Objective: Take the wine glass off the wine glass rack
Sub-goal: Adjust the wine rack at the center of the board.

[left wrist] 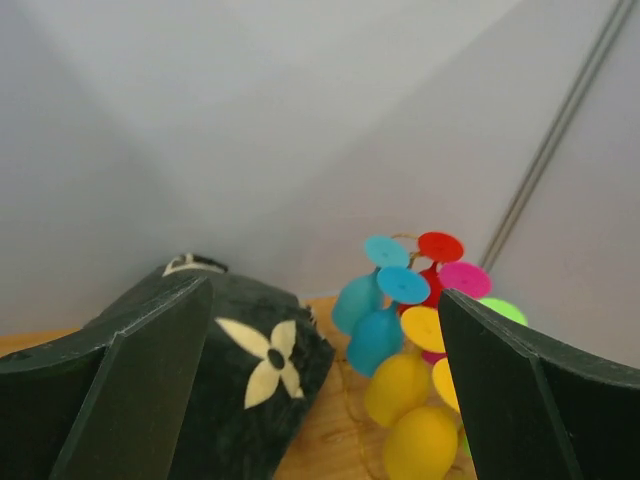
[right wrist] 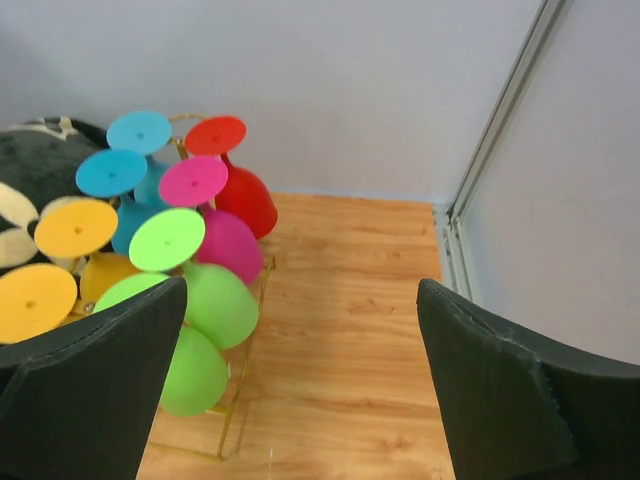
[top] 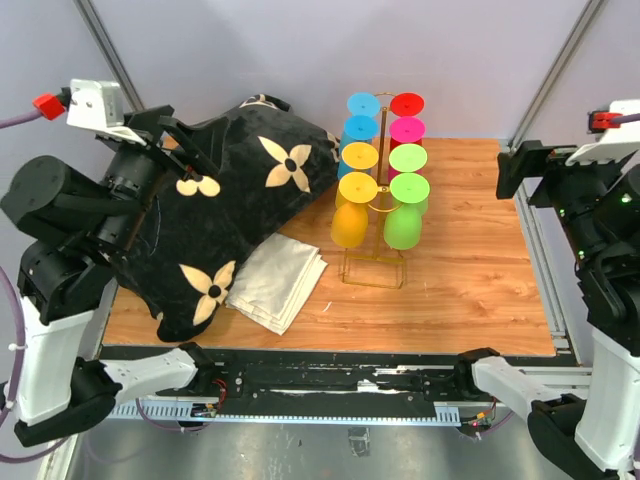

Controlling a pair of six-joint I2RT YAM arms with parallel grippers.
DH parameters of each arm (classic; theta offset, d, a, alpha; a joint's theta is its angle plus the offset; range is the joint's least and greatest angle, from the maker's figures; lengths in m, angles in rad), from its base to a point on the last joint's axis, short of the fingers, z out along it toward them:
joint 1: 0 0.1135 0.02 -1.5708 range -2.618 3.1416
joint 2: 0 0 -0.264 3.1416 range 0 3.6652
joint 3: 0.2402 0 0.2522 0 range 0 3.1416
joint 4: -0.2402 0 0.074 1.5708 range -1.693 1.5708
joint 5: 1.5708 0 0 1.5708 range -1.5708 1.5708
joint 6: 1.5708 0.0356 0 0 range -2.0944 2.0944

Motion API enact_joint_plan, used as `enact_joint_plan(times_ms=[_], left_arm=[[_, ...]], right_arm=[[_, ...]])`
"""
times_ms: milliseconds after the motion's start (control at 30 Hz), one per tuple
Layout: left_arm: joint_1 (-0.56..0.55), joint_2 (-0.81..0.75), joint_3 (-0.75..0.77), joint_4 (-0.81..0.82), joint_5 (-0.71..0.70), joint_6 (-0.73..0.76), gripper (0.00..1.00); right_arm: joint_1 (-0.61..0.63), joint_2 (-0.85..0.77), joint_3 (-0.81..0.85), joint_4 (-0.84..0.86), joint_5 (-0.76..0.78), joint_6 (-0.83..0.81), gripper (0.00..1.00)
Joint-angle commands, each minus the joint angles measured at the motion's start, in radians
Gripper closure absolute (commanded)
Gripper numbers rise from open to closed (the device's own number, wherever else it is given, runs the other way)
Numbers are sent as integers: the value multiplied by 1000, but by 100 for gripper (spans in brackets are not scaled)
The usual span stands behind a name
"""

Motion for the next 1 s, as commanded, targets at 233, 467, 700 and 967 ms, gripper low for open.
enact_joint_plan(times_ms=[233, 467, 700, 967], left_arm=[[369, -191, -457, 55, 332, -196, 1], [568, -231, -717, 74, 617, -296, 1], [653, -130, -843, 128, 858, -369, 1], [580, 234, -699, 235, 930, -413, 0]], right_arm=[[-6, -229, -468, 36, -107, 118, 1], [-9, -424, -804, -89, -89, 215, 2], [-12, -624, -1028, -123, -110, 308, 2], [-15, -657, -1057, -127, -74, 337, 2]])
